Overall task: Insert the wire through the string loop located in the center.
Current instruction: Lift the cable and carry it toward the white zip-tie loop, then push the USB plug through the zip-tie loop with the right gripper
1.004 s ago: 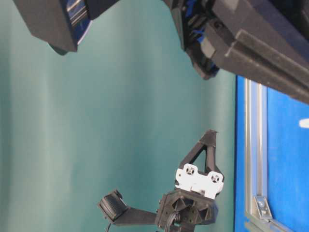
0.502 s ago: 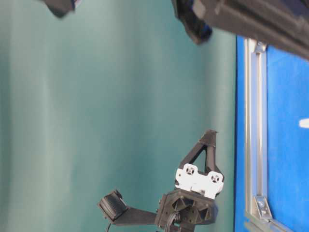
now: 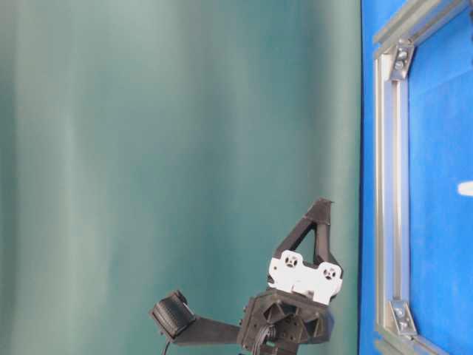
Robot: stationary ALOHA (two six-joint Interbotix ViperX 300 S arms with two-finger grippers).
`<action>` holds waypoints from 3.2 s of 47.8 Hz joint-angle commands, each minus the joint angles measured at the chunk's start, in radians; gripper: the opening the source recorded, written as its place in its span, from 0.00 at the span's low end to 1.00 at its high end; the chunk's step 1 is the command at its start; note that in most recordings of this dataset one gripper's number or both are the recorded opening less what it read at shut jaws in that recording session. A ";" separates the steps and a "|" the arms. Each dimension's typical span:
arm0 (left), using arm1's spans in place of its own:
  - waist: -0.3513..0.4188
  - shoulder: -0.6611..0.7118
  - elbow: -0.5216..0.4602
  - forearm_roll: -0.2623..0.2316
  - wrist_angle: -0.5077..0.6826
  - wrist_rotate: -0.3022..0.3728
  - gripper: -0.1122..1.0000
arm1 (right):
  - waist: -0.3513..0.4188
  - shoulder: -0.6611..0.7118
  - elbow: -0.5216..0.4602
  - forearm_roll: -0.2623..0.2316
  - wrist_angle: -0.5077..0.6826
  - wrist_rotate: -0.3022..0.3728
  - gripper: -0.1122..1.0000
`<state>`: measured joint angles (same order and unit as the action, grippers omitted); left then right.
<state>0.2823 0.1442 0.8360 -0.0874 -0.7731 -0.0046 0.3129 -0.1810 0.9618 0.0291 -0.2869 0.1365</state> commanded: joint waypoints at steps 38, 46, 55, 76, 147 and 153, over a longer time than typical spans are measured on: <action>0.002 -0.029 -0.011 0.003 -0.006 0.000 0.10 | -0.176 0.041 0.048 0.000 -0.091 -0.006 0.07; 0.002 -0.029 -0.012 0.003 -0.006 0.000 0.10 | -0.179 0.063 0.041 0.000 -0.098 -0.006 0.07; 0.003 -0.029 -0.012 0.003 -0.006 -0.002 0.10 | -0.178 0.066 0.043 -0.002 -0.114 -0.006 0.07; 0.003 -0.029 -0.012 0.003 -0.006 -0.005 0.10 | -0.179 0.064 0.043 -0.002 -0.114 -0.006 0.07; 0.002 -0.029 -0.011 0.005 -0.006 -0.008 0.10 | -0.179 0.149 -0.035 0.000 -0.123 -0.006 0.07; 0.002 -0.031 -0.011 0.005 -0.006 -0.008 0.10 | -0.186 0.195 -0.087 0.000 -0.130 -0.006 0.07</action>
<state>0.2823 0.1427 0.8360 -0.0859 -0.7731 -0.0123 0.1350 0.0031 0.9189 0.0291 -0.4034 0.1319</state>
